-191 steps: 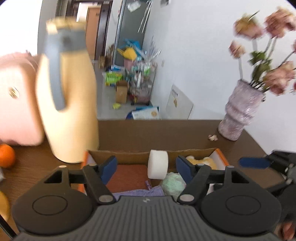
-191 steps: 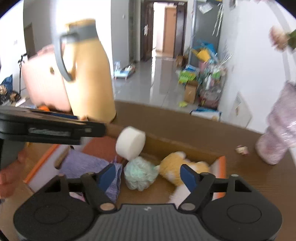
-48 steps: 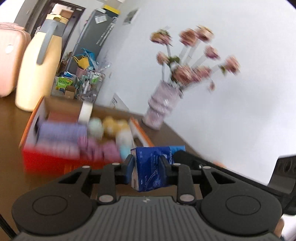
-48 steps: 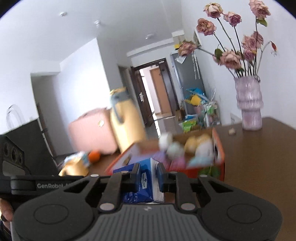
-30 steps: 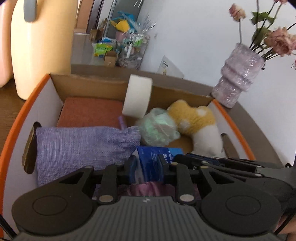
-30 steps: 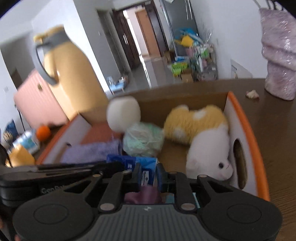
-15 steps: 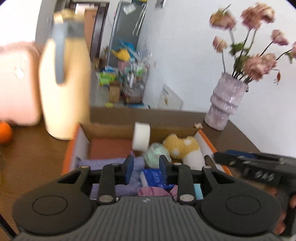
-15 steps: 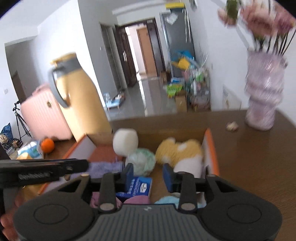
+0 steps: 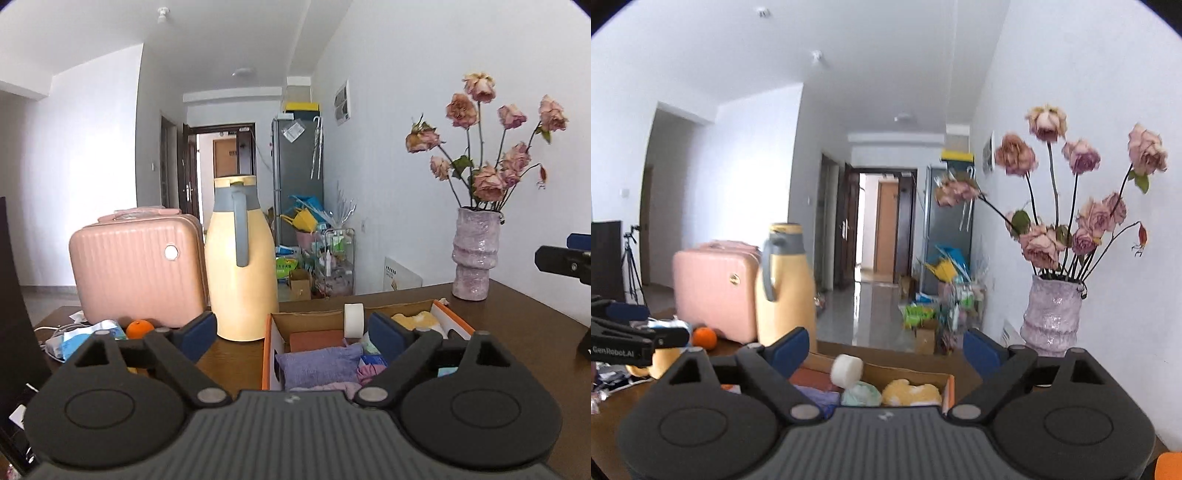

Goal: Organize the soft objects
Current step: 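Move both tools back toward the white triangle sponge and snack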

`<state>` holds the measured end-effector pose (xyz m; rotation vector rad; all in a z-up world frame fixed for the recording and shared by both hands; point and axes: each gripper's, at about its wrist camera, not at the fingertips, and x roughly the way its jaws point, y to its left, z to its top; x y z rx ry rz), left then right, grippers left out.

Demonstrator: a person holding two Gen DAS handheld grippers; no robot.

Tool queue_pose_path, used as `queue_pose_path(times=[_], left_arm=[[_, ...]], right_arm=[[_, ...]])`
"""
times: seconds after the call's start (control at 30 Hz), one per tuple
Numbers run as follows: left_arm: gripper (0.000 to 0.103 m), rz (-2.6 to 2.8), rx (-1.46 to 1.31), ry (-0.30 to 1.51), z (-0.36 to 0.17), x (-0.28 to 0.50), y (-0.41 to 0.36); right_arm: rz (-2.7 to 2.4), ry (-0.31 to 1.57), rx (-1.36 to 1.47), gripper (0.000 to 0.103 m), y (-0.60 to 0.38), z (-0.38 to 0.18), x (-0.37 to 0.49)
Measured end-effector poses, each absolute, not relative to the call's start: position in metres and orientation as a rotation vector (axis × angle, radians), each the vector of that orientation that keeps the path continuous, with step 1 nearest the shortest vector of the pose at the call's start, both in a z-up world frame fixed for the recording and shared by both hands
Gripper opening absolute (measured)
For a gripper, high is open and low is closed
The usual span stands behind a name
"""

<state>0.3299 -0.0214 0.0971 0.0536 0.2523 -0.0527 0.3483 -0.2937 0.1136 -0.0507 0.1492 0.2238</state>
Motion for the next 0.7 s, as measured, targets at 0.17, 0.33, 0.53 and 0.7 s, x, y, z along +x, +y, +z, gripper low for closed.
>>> queue_pose_path(times=[0.17, 0.33, 0.53, 0.7], left_arm=[[0.094, -0.059, 0.033, 0.225, 0.105, 0.304, -0.016], [0.098, -0.030, -0.001, 0.225, 0.090, 0.275, -0.003], [0.099, -0.023, -0.051, 0.266, 0.042, 0.212, 0.014], [0.099, -0.022, -0.077, 0.311, 0.016, 0.175, 0.027]], right_arm=[[0.232, 0.121, -0.020, 0.090, -0.288, 0.121, 0.322], [0.232, 0.128, -0.018, 0.091, -0.279, 0.119, 0.292], [0.316, 0.209, 0.100, 0.091, -0.279, 0.074, 0.227], [0.326, 0.302, 0.104, 0.091, -0.271, 0.023, 0.184]])
